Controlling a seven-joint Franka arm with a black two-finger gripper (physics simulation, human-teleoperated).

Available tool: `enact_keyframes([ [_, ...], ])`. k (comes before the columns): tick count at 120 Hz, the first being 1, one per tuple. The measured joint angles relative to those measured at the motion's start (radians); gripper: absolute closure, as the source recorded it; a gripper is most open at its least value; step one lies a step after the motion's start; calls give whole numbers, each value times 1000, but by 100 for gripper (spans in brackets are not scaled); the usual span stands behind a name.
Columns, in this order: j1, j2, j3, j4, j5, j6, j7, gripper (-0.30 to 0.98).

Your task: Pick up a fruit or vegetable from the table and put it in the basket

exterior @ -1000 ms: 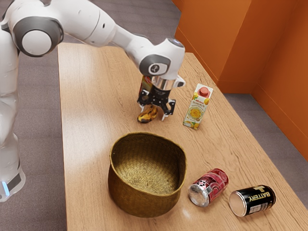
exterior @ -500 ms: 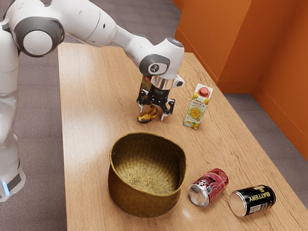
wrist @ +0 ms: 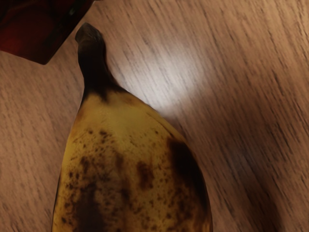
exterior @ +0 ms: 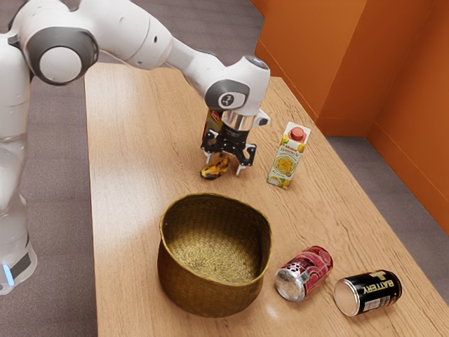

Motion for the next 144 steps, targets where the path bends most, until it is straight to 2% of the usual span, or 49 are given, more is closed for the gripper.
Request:
enact_keyframes([
  [76, 0, 19, -1, 12, 5, 4, 2, 0],
  [144, -2, 17, -8, 12, 17, 4, 4, 23],
])
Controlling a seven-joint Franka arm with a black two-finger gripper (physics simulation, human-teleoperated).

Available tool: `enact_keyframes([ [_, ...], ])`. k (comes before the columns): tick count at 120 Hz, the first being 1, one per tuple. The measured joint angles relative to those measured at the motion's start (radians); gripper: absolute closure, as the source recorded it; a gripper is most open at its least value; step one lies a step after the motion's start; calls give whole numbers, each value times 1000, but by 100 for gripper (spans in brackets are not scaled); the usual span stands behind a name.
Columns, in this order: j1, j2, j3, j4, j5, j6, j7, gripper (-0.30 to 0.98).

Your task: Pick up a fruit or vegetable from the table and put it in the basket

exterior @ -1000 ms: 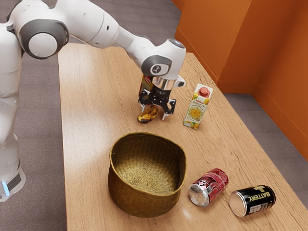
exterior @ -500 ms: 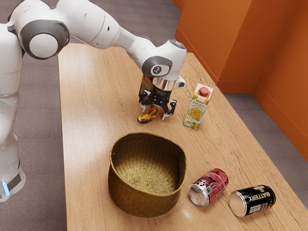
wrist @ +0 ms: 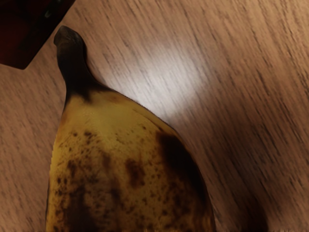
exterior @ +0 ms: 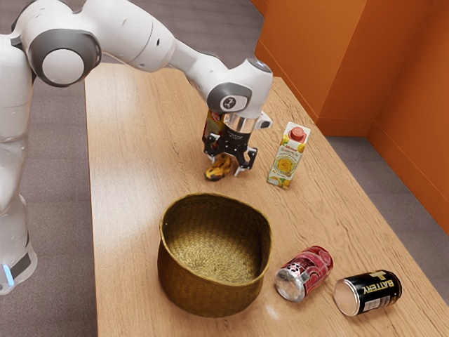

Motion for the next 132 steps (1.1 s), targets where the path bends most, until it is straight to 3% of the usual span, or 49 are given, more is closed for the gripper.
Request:
enact_keyframes([
  [55, 0, -1, -19, 15, 42, -6, 1, 54],
  [132, -2, -9, -55, 58, 94, -30, 8, 56],
])
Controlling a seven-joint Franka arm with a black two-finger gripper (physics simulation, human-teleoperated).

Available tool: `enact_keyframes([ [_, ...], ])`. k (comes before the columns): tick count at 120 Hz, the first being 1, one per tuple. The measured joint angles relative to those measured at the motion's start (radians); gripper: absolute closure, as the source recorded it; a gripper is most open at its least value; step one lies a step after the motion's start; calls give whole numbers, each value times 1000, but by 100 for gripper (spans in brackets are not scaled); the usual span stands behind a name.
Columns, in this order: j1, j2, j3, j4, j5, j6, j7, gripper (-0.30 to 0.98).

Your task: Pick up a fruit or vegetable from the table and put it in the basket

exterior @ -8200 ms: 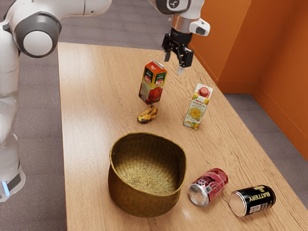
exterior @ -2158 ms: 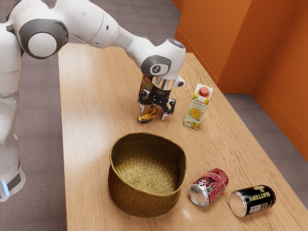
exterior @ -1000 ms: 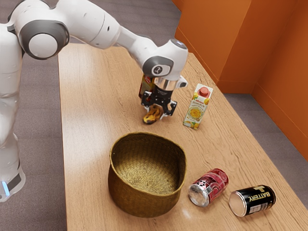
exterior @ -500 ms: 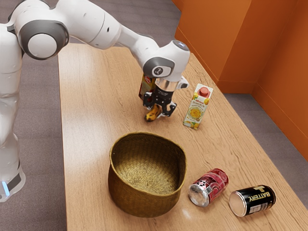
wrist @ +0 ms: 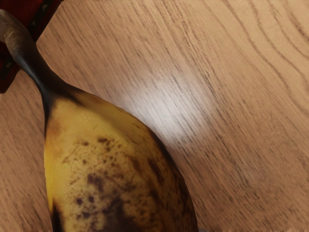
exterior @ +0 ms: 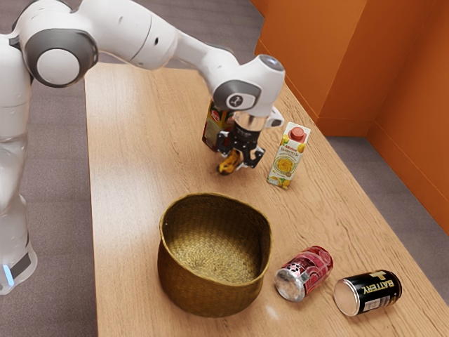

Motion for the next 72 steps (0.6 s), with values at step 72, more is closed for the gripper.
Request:
enact_keyframes([
  [72, 3, -47, -15, 159, -1, -151, -2, 55],
])
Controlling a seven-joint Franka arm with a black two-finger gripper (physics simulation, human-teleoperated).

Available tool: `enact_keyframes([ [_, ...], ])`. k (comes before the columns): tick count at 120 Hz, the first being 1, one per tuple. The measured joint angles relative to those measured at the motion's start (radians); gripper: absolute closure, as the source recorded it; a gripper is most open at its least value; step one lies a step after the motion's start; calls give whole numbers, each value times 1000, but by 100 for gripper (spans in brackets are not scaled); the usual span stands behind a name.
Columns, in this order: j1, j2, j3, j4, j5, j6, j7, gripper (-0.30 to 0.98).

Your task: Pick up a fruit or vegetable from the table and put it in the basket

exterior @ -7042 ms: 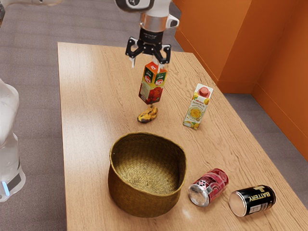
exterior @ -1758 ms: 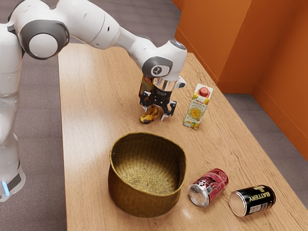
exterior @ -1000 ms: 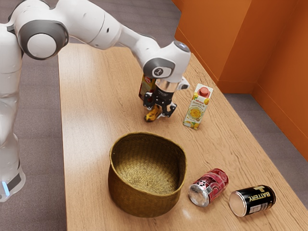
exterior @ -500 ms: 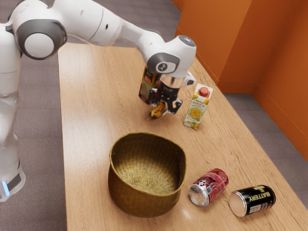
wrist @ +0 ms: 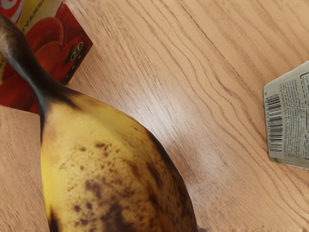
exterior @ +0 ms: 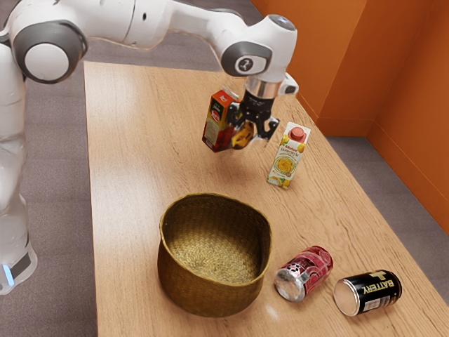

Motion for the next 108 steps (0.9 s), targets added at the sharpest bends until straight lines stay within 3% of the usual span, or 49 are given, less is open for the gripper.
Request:
enact_keyframes([
  [64, -5, -77, -32, 137, 15, -169, -21, 55],
  [108, 87, -104, -152, 150, 10, -219, -49, 55],
])
